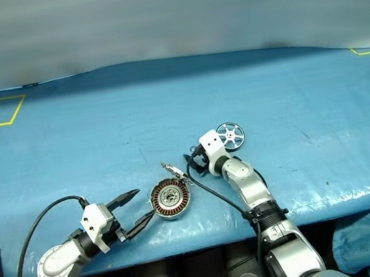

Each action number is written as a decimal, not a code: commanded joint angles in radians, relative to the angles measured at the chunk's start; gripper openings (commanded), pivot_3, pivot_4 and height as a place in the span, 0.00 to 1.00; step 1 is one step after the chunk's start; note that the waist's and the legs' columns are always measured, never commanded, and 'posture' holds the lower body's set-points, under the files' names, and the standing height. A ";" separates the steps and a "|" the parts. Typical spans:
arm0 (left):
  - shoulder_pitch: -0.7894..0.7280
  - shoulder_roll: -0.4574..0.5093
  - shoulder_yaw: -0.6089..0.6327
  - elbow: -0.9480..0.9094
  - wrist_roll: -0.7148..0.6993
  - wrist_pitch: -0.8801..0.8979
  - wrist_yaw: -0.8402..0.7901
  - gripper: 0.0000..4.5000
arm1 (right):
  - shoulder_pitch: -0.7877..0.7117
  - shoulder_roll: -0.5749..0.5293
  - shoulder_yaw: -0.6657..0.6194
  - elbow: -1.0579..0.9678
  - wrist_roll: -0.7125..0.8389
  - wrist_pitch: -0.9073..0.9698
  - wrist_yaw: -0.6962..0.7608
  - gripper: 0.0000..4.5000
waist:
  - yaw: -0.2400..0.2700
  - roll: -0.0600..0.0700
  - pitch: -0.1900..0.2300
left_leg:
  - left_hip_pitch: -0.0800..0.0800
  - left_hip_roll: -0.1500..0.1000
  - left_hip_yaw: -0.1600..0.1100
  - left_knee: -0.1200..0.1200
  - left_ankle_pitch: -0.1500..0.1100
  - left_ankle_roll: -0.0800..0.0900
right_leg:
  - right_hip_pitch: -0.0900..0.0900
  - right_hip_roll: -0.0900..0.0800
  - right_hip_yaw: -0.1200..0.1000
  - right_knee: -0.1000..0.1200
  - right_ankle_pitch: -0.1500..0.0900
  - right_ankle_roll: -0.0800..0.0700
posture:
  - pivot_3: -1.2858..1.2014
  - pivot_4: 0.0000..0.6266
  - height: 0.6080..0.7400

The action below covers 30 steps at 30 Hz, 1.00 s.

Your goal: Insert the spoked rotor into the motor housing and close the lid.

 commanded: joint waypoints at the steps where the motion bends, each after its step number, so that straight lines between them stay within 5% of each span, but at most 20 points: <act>1: -0.014 -0.004 -0.014 0.005 0.012 -0.029 0.013 0.82 | 0.007 -0.004 0.005 0.036 -0.030 -0.001 -0.021 0.73 | 0.000 0.000 0.000 | 0.000 0.001 0.000 0.000 0.000 0.000 | 0.000 0.000 0.000 0.000 0.000 0.000 | 0.52 0.24 1.00; 9: -0.025 -0.003 -0.022 0.018 0.013 -0.043 0.017 0.82 | 0.019 -0.010 0.001 0.025 -0.019 0.012 0.000 0.15 | 0.001 0.000 0.000 | 0.000 0.004 0.000 0.000 0.000 0.000 | 0.000 -0.001 0.000 0.000 0.000 0.000 | 0.52 0.24 1.00; 16: -0.030 -0.006 -0.037 0.004 0.000 -0.044 0.010 0.82 | 0.099 -0.056 -0.018 -0.156 0.029 0.029 0.064 0.15 | 0.006 0.000 -0.001 | 0.000 0.001 0.000 -0.004 0.000 -0.001 | -0.001 -0.007 -0.003 -0.002 0.000 -0.001 | 0.52 0.24 1.00; 30: -0.027 0.046 -0.020 -0.016 -0.068 -0.021 -0.059 0.82 | 0.419 -0.356 -0.037 -0.758 0.077 0.202 0.220 0.15 | 0.017 0.000 0.001 | -0.005 -0.005 0.000 -0.008 -0.001 0.000 | -0.001 -0.011 -0.005 -0.003 -0.004 0.002 | 0.52 0.24 1.00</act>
